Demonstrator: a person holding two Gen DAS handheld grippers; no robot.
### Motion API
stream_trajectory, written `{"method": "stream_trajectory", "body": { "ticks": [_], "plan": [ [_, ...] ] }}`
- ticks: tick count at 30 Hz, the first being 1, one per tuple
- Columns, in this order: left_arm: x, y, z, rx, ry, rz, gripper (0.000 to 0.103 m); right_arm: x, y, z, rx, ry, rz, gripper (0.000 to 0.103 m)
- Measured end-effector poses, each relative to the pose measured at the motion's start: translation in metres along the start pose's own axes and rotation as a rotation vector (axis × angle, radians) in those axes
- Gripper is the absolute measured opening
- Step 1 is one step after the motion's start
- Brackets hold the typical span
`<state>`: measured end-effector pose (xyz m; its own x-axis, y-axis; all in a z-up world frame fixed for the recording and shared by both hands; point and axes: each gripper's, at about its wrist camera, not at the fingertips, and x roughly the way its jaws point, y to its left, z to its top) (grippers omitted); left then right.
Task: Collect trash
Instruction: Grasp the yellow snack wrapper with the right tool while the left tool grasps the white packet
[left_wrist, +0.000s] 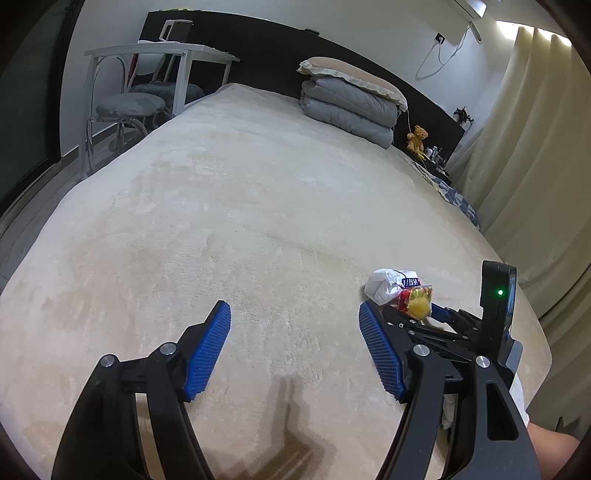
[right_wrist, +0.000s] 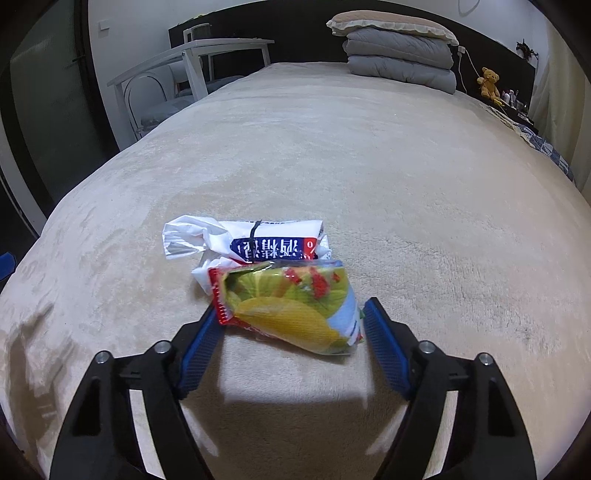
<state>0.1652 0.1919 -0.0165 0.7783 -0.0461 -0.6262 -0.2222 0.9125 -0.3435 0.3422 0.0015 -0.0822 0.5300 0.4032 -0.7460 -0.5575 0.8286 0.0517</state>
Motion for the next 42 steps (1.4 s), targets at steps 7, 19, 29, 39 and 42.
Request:
{"method": "stream_trajectory", "body": {
  "ticks": [7,19,29,39,42],
  "plan": [
    [0.004,-0.006,-0.001,0.024,0.005,0.005,0.07,-0.007,-0.01,-0.004,0.003,-0.022,0.021,0.068],
    [0.027,-0.035,-0.002,0.071,0.036,0.005,0.07,-0.049,-0.031,-0.014,0.029,-0.047,0.066,0.068],
    [0.063,-0.082,-0.004,0.137,0.065,-0.01,0.079,-0.087,-0.063,-0.022,0.066,-0.048,0.101,0.068],
    [0.114,-0.119,-0.003,0.171,0.083,0.0,0.095,-0.11,-0.093,-0.032,0.088,-0.032,0.112,0.068],
    [0.126,-0.131,-0.002,0.188,0.09,-0.003,0.096,-0.114,-0.099,-0.036,0.091,-0.032,0.115,0.068]
  ]
}}
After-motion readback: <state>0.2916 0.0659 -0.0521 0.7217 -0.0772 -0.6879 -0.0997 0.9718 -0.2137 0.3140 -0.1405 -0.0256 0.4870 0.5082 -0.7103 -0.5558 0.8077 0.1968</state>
